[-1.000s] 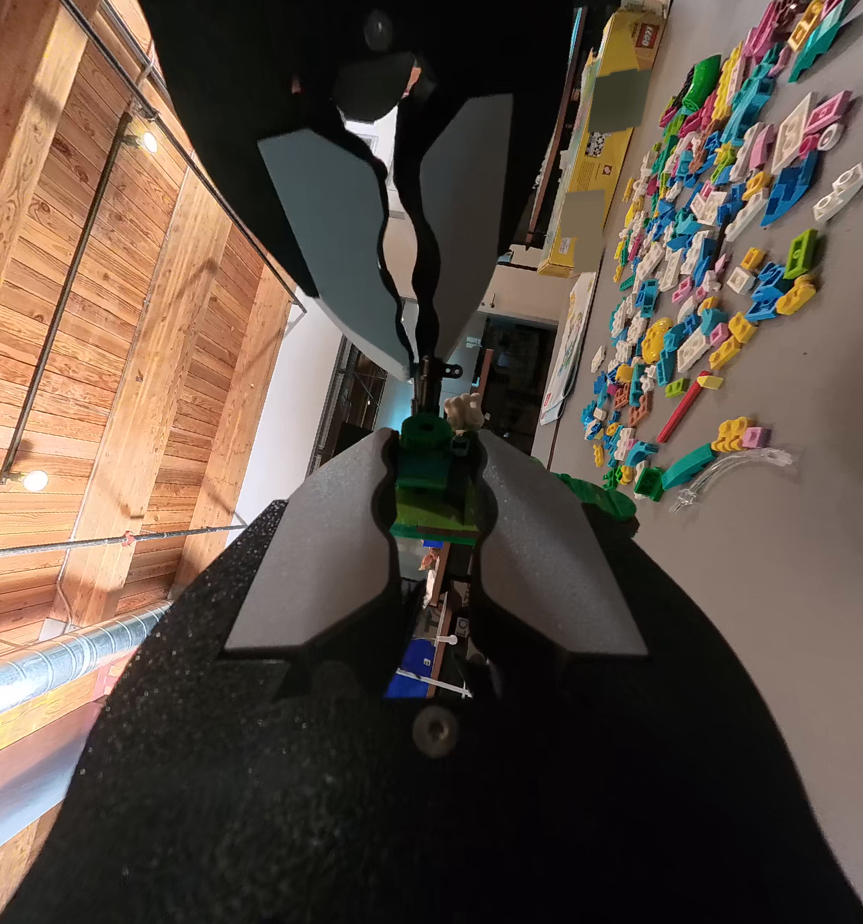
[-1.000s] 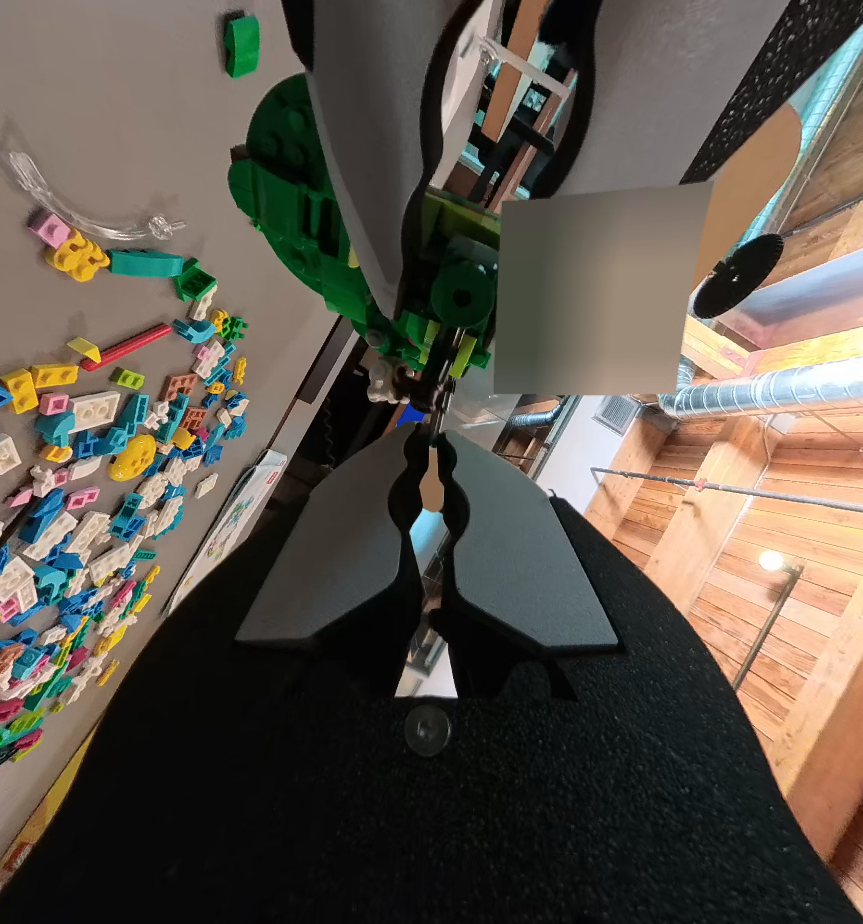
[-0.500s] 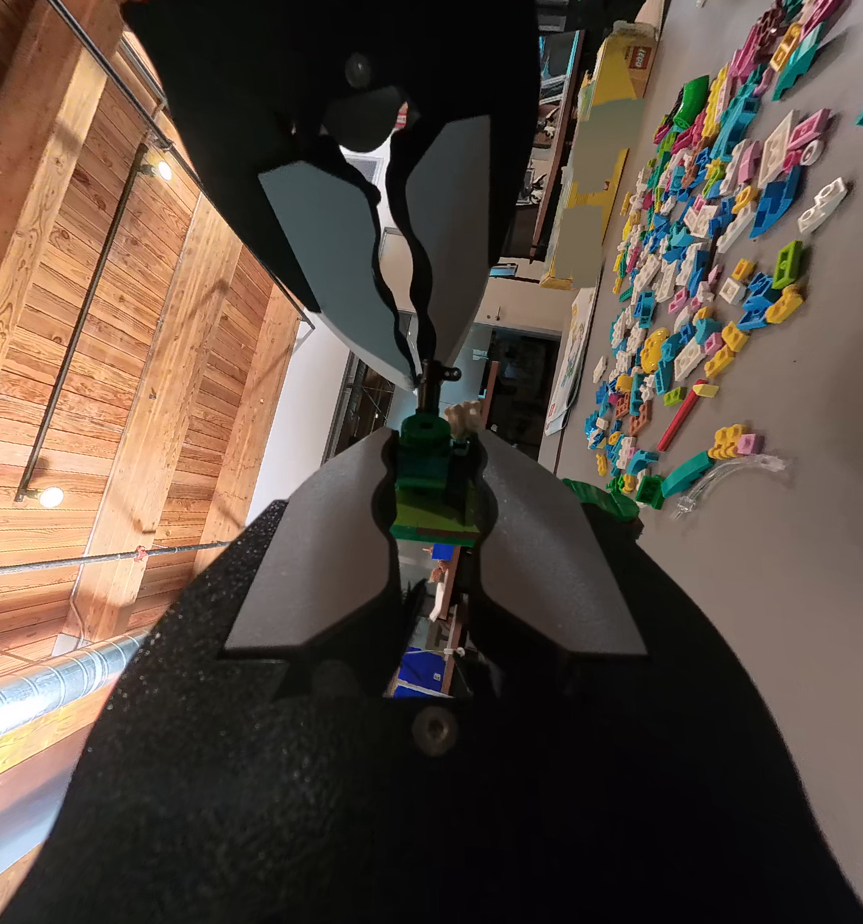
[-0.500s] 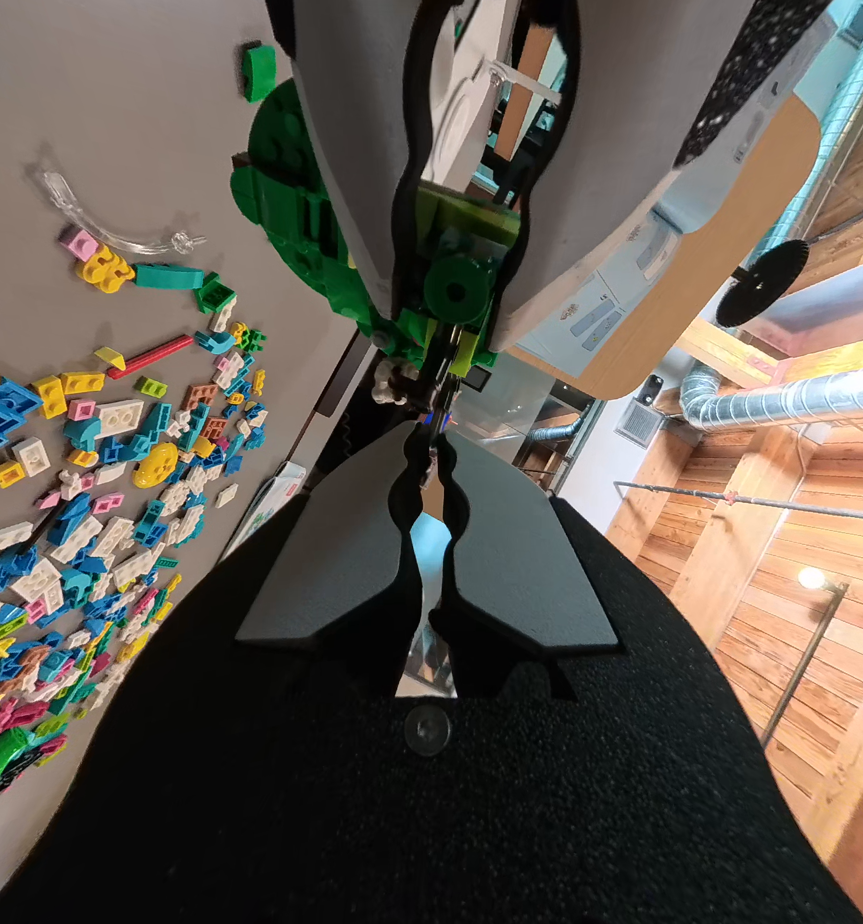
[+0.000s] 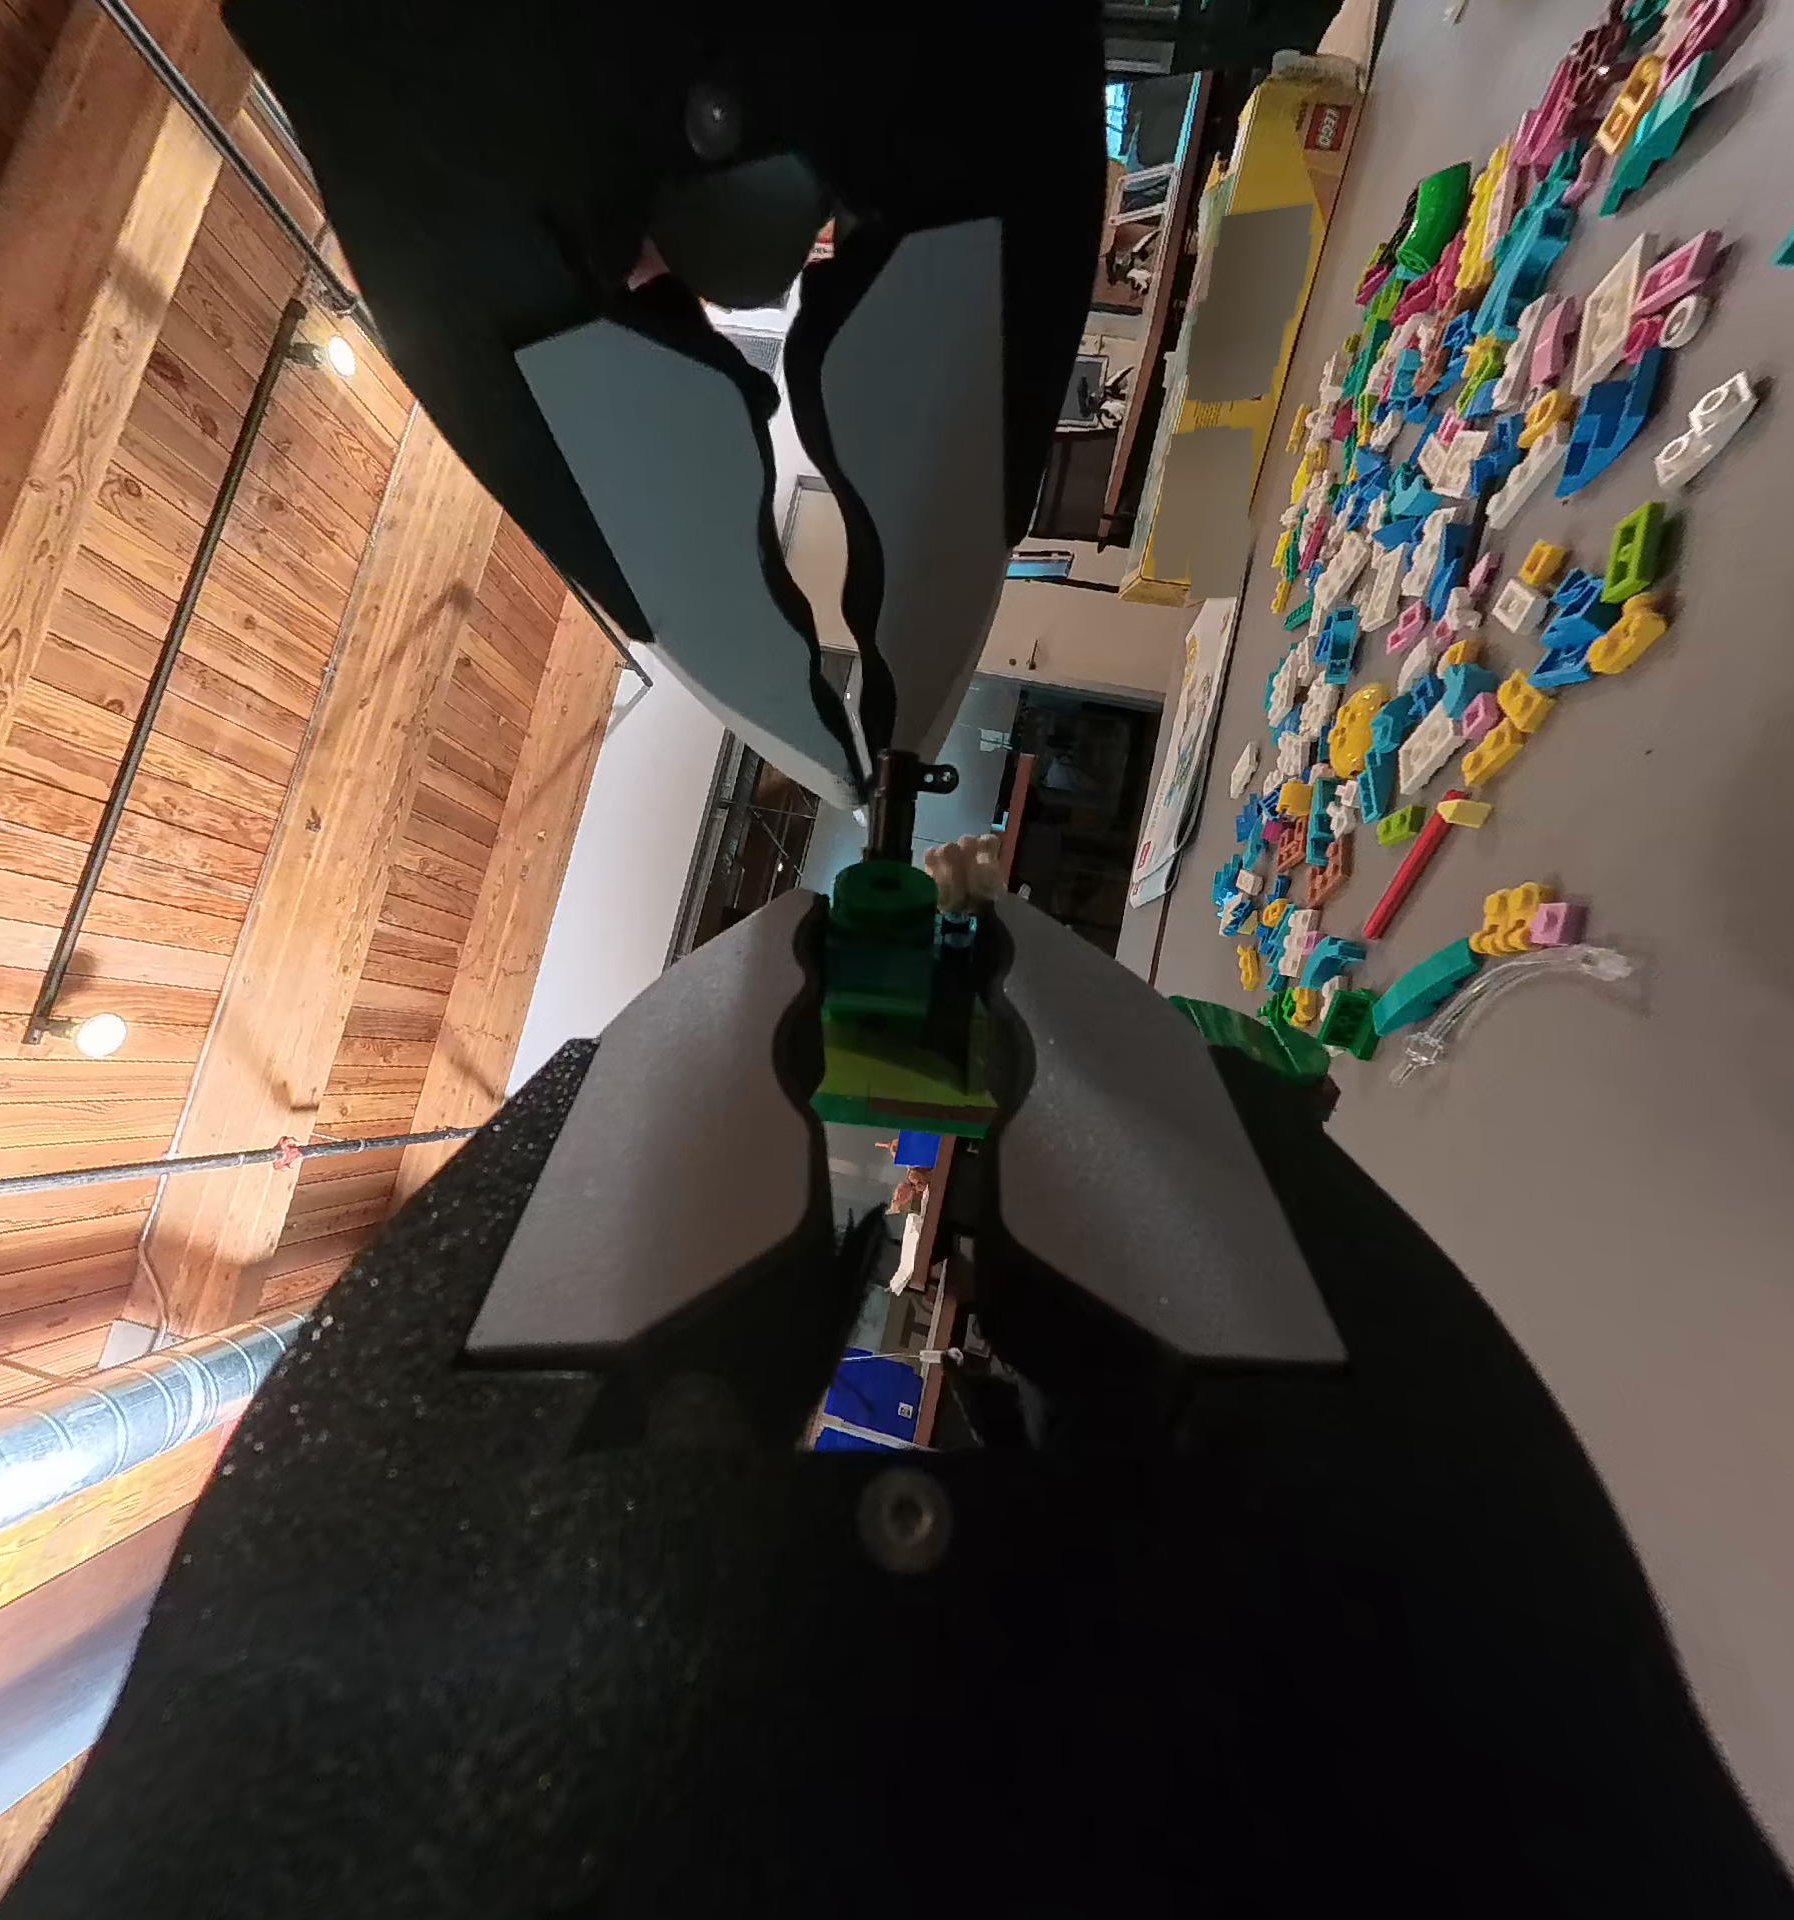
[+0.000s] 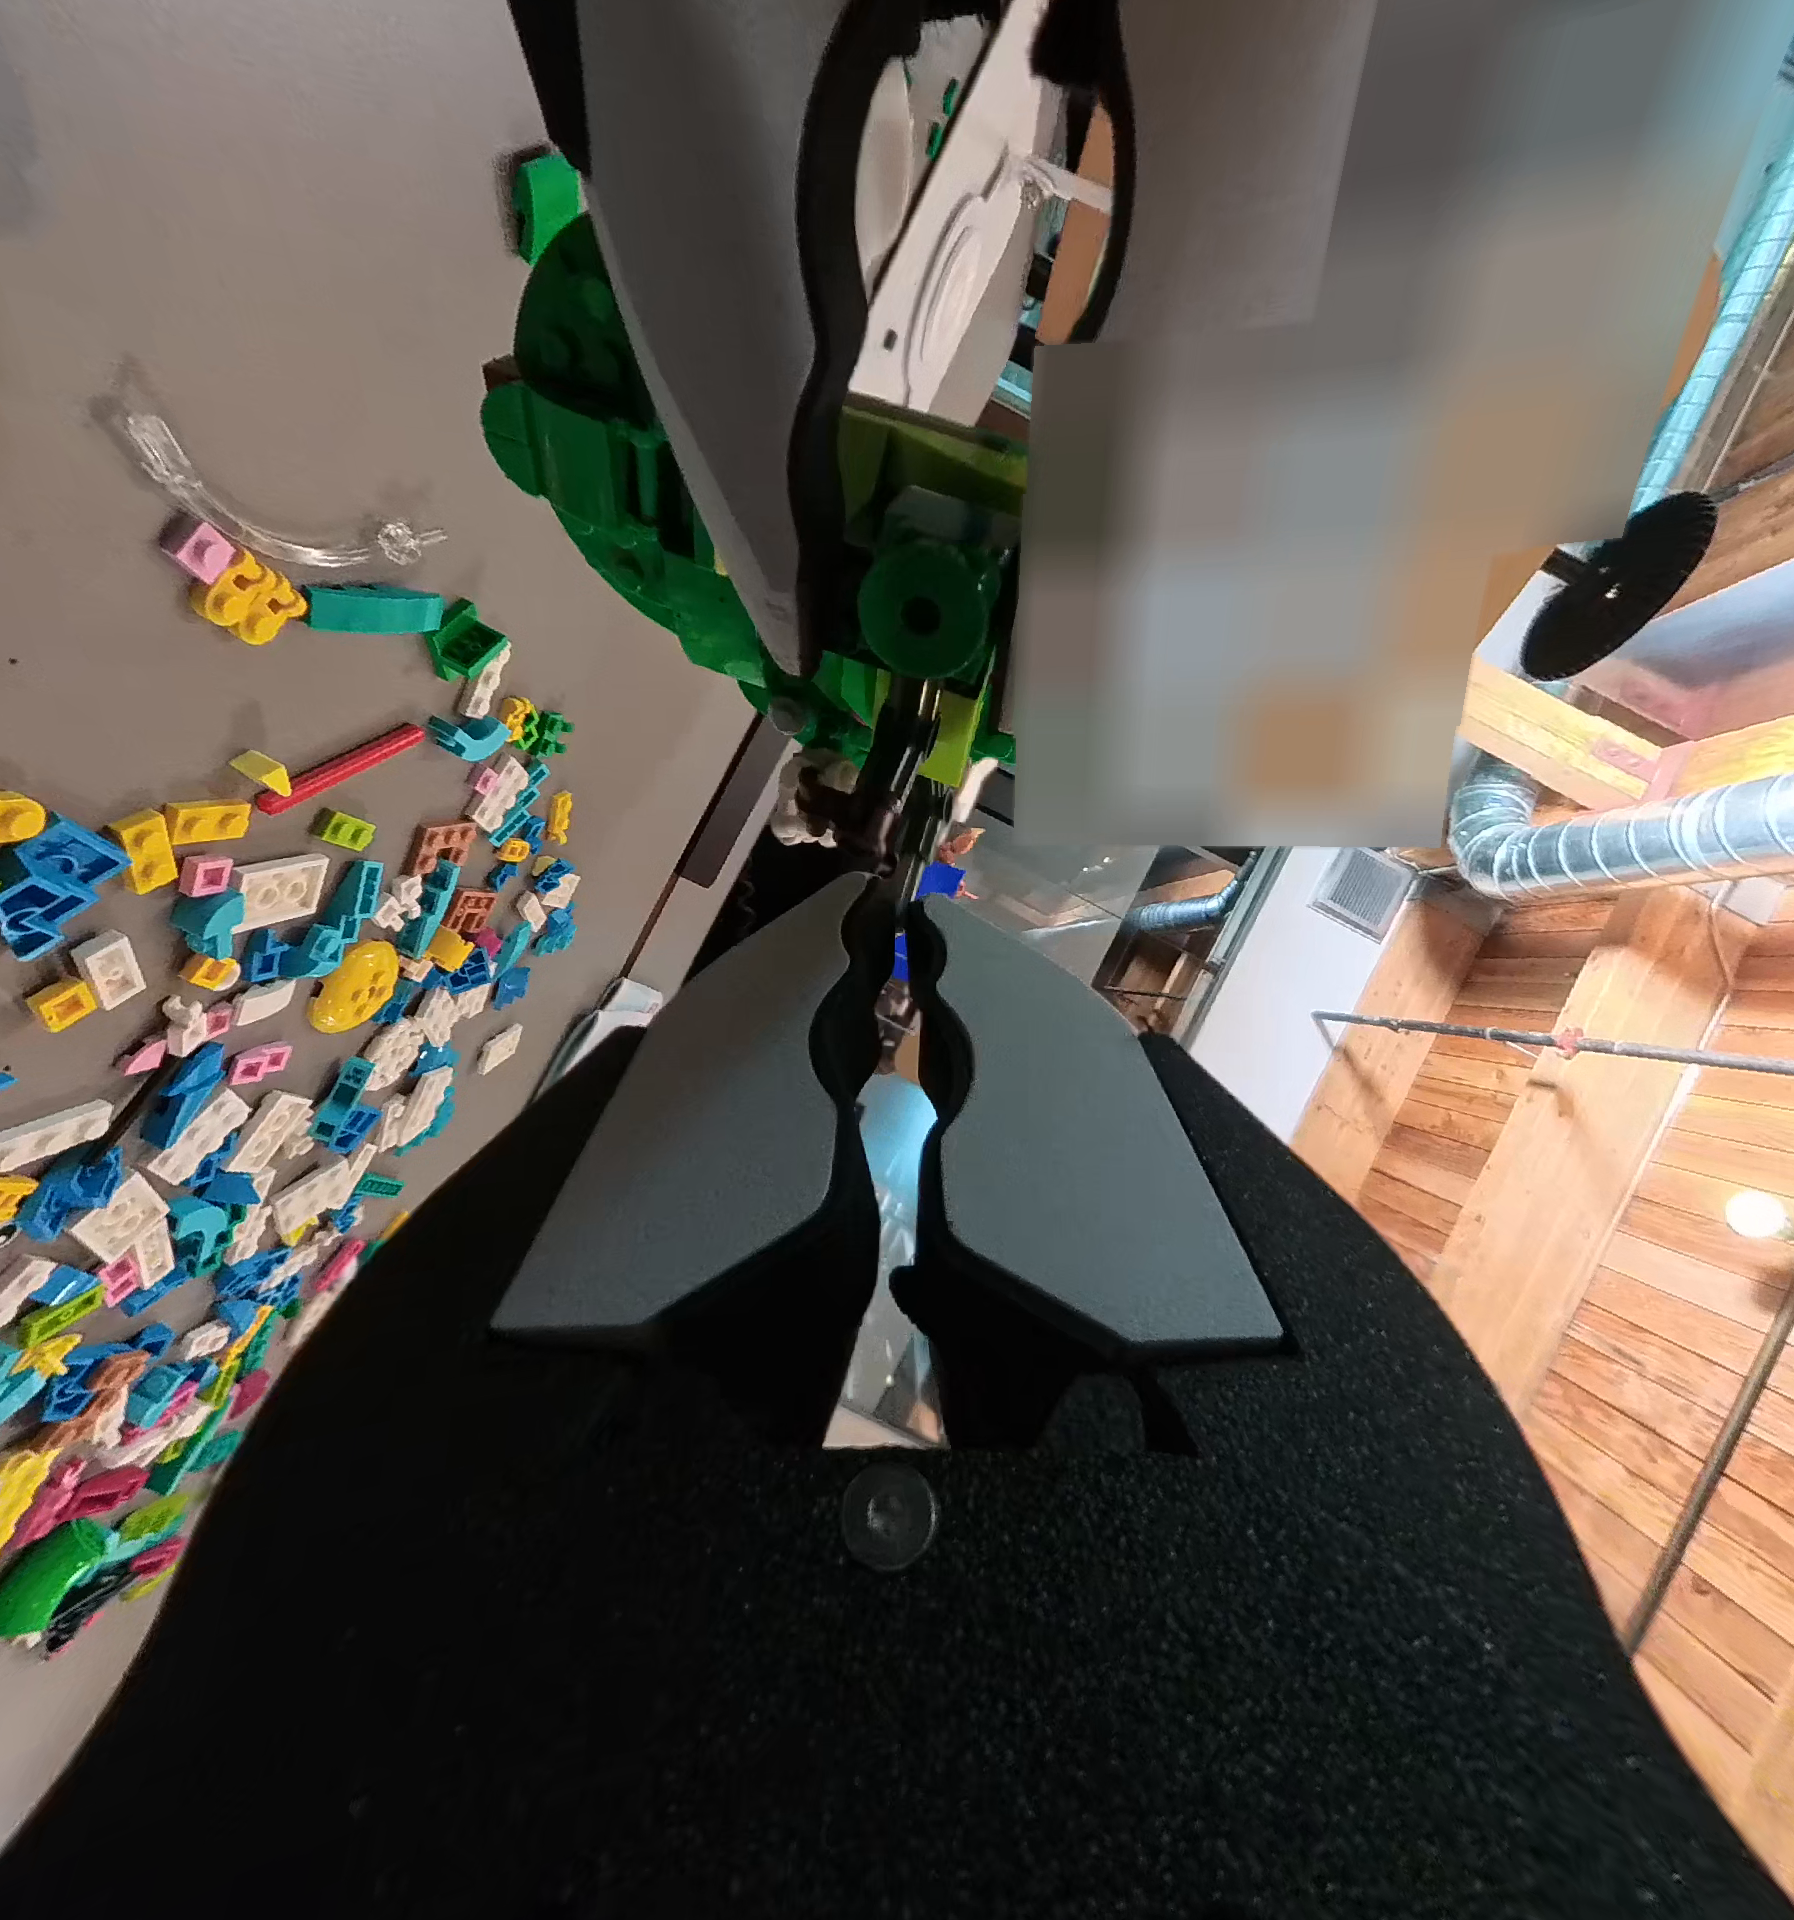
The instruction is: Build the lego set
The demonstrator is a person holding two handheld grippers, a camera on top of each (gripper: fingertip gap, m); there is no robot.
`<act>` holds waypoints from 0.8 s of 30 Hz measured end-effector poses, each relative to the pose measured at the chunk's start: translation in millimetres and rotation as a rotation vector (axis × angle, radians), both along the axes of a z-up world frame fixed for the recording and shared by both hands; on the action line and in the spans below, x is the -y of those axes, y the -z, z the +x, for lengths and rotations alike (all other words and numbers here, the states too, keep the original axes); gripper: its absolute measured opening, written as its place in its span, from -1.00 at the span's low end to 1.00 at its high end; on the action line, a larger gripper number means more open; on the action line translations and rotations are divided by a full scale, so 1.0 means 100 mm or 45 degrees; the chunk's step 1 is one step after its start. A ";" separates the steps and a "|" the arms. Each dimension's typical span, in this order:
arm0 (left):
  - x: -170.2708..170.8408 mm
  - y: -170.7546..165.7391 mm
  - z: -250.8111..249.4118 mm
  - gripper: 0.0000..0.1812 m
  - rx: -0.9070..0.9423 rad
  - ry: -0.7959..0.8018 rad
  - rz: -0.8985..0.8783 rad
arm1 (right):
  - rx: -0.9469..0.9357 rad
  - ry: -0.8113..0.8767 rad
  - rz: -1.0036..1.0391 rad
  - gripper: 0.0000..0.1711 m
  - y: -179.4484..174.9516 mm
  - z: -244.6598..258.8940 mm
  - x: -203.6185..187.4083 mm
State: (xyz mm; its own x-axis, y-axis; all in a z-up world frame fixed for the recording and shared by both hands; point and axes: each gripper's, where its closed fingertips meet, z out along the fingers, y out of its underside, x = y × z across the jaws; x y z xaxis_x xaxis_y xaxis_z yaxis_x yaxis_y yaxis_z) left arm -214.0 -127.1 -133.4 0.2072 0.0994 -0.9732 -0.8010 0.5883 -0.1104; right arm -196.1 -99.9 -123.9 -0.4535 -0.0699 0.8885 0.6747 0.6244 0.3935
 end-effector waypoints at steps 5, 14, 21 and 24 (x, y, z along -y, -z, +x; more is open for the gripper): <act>0.01 0.00 0.00 -0.71 -0.009 0.003 0.013 | -0.005 0.007 -0.024 -0.98 0.02 0.00 0.00; 0.00 0.00 -0.01 -0.71 0.000 0.002 -0.010 | -0.021 0.005 -0.058 -0.97 0.02 -0.01 -0.02; 0.00 -0.01 -0.01 -0.71 0.019 0.007 -0.021 | -0.030 0.007 -0.093 -0.97 0.04 0.00 -0.02; 0.01 -0.01 -0.01 -0.71 0.017 0.012 -0.019 | -0.027 0.016 -0.095 -0.96 0.05 0.00 -0.04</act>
